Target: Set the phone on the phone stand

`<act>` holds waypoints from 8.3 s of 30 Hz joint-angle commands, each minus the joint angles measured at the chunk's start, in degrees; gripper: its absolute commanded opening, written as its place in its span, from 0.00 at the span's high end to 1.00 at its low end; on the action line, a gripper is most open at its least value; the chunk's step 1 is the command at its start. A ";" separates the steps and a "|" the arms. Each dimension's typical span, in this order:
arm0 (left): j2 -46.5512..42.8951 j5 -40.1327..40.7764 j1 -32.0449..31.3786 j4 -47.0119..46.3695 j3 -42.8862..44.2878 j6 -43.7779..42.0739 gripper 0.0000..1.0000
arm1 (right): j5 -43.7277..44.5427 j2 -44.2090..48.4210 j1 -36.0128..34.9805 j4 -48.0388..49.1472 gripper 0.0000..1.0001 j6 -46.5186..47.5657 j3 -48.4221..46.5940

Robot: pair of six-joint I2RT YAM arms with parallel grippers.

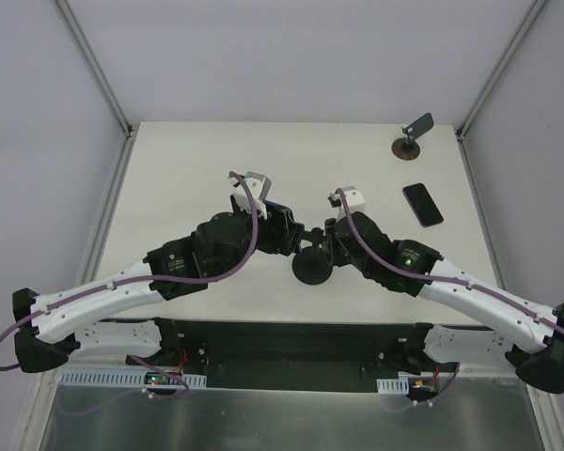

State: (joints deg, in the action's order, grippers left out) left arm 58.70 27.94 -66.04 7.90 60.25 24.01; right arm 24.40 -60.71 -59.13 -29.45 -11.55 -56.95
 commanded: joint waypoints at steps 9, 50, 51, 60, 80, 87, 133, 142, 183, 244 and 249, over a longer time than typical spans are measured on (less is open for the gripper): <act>0.27 -17.81 -0.32 -12.98 0.74 -10.81 1.00 | -6.45 -0.29 1.39 1.68 0.99 6.27 -2.73; 13.73 -44.74 10.59 -17.83 0.67 -17.24 1.00 | -39.87 -0.90 19.32 2.82 0.99 14.99 -3.61; 13.73 -42.47 9.97 -17.83 0.40 -17.76 1.00 | -40.05 -0.82 19.32 3.26 0.99 14.63 -3.52; 9.87 -29.71 8.74 -20.38 -4.00 -17.33 1.00 | -36.63 -0.03 19.32 4.05 0.99 11.73 -2.12; 13.18 15.89 3.29 -20.29 -4.54 -18.20 1.00 | -22.87 2.43 11.61 3.79 1.00 1.64 -1.77; 19.87 24.96 2.50 -21.51 -4.17 -21.37 1.00 | -2.36 7.00 -0.71 7.64 1.00 -4.44 0.34; 4.58 -16.35 7.77 2.35 8.28 5.95 1.00 | -42.05 21.51 11.86 1.84 0.08 17.71 1.57; 4.94 -18.53 10.05 5.81 11.12 18.78 1.00 | -24.77 16.50 2.89 14.06 0.24 16.30 2.27; -7.61 -37.61 17.79 -22.21 -10.75 28.21 0.01 | -23.87 22.90 1.64 22.86 1.00 7.43 5.18; -10.26 -46.84 16.82 0.18 9.01 -5.55 1.00 | -23.17 19.85 6.23 -6.06 0.24 4.63 0.09; -11.67 -47.89 16.82 0.97 7.43 -5.47 1.00 | -18.62 14.84 3.24 -6.84 0.47 0.65 -1.58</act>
State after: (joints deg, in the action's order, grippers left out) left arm 47.55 -21.32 -48.80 7.84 66.70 21.30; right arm 0.80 -42.68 -53.67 -34.15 -7.66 -54.89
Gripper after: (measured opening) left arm 0.064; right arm 0.547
